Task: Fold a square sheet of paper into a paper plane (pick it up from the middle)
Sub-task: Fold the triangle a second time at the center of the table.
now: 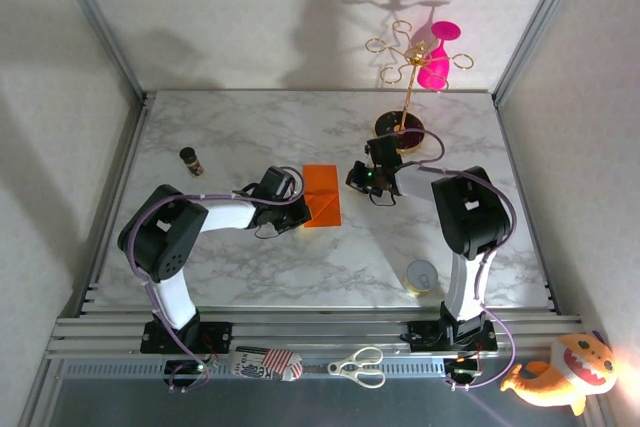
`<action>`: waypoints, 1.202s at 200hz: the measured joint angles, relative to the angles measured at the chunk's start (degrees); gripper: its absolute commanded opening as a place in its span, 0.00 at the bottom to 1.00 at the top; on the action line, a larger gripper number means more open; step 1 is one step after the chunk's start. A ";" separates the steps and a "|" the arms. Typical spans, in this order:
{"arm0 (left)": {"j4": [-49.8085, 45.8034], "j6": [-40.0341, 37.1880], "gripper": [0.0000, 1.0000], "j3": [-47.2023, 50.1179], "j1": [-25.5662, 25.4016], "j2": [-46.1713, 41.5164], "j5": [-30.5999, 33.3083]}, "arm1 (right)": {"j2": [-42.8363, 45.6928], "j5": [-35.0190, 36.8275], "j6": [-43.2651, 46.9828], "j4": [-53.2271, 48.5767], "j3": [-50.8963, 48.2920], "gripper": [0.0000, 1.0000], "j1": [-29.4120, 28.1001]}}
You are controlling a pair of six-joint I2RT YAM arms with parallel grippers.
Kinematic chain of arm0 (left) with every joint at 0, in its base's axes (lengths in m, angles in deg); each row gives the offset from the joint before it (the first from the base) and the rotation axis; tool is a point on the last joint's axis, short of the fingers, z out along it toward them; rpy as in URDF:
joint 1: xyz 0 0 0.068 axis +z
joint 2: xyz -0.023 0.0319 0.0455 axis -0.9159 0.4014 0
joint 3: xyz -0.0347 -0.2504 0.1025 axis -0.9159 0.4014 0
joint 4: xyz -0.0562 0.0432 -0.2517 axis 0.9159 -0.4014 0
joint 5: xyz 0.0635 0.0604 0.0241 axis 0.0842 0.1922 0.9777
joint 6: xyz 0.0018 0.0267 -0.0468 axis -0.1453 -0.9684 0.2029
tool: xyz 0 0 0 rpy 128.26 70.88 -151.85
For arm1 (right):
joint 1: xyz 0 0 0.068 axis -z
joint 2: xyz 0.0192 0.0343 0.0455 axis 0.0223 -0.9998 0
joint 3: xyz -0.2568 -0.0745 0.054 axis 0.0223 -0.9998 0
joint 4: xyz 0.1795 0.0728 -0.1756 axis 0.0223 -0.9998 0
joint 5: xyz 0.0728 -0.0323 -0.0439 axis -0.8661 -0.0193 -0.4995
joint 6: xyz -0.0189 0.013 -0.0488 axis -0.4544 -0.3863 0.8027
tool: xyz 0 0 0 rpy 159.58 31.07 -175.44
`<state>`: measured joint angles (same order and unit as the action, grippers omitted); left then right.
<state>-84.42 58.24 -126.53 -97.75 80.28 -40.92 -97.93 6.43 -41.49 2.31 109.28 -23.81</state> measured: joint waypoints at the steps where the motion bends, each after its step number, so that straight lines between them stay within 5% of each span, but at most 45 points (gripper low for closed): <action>1: -0.04 -0.07 0.00 -0.02 0.00 0.00 0.00 | 0.11 0.02 0.00 -0.02 -0.02 0.00 -0.04; 56: -3.15 -3.13 0.00 -1.90 0.00 0.42 -0.04 | 2.32 -3.54 -0.07 1.22 -0.96 0.00 -8.28; 105: -3.30 -3.74 0.00 -2.05 0.00 0.42 -0.87 | -2.47 -6.05 -0.28 1.46 -0.98 0.00 -8.76; 129: -3.43 -3.69 0.14 -2.29 0.00 0.42 -1.62 | -3.10 -6.25 -0.31 1.27 -0.57 0.00 -8.55; 148: -3.69 -3.52 0.15 -3.69 0.00 0.46 -1.97 | -3.34 -6.01 -0.35 0.37 0.00 0.00 -8.55; 240: -1.88 -3.08 0.00 -7.78 -0.66 5.57 -3.21 | -3.89 -6.62 -3.30 -0.48 0.76 0.00 -8.44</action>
<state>-86.30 55.16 -134.31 -98.41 85.86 -44.13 -101.82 -0.19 -44.79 1.83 110.05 -32.24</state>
